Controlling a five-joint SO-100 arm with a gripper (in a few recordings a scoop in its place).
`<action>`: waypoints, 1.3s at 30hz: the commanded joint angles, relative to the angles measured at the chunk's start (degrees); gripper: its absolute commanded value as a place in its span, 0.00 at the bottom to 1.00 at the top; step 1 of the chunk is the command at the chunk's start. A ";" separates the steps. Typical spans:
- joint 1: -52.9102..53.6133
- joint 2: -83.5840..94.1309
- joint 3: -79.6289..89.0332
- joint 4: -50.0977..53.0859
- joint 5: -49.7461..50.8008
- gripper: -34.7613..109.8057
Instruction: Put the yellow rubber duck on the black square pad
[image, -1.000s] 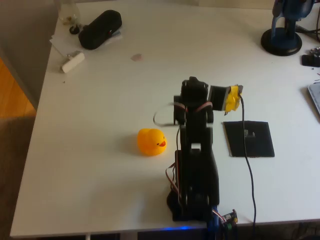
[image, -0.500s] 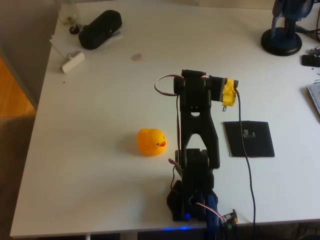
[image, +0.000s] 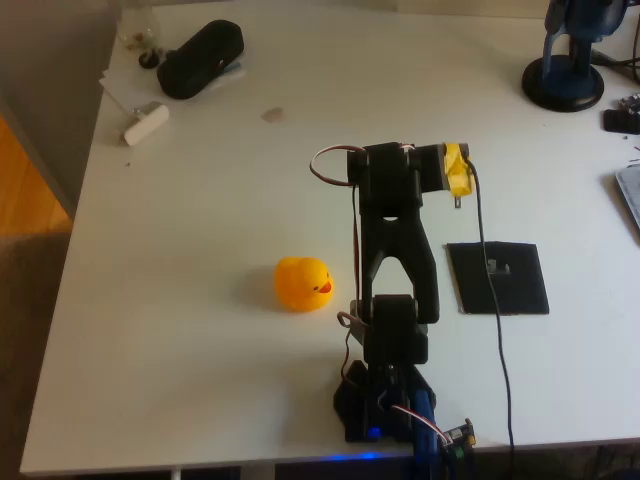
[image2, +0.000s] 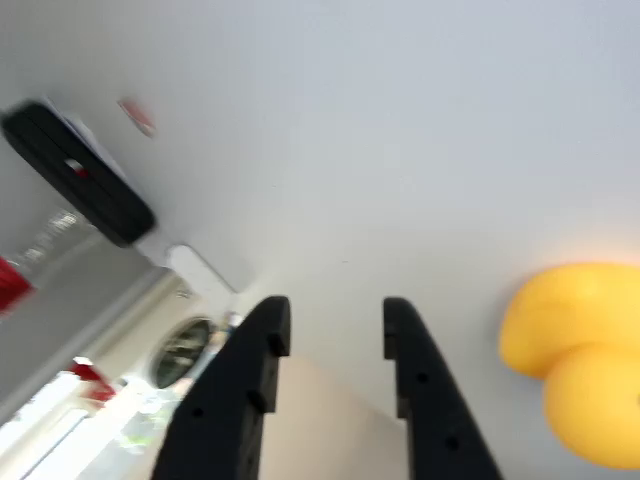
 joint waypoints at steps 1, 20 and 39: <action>0.79 0.44 -1.05 0.18 -4.83 0.32; -25.93 1.58 -4.13 22.41 -9.84 0.32; -25.93 1.14 -0.26 32.08 -10.11 0.49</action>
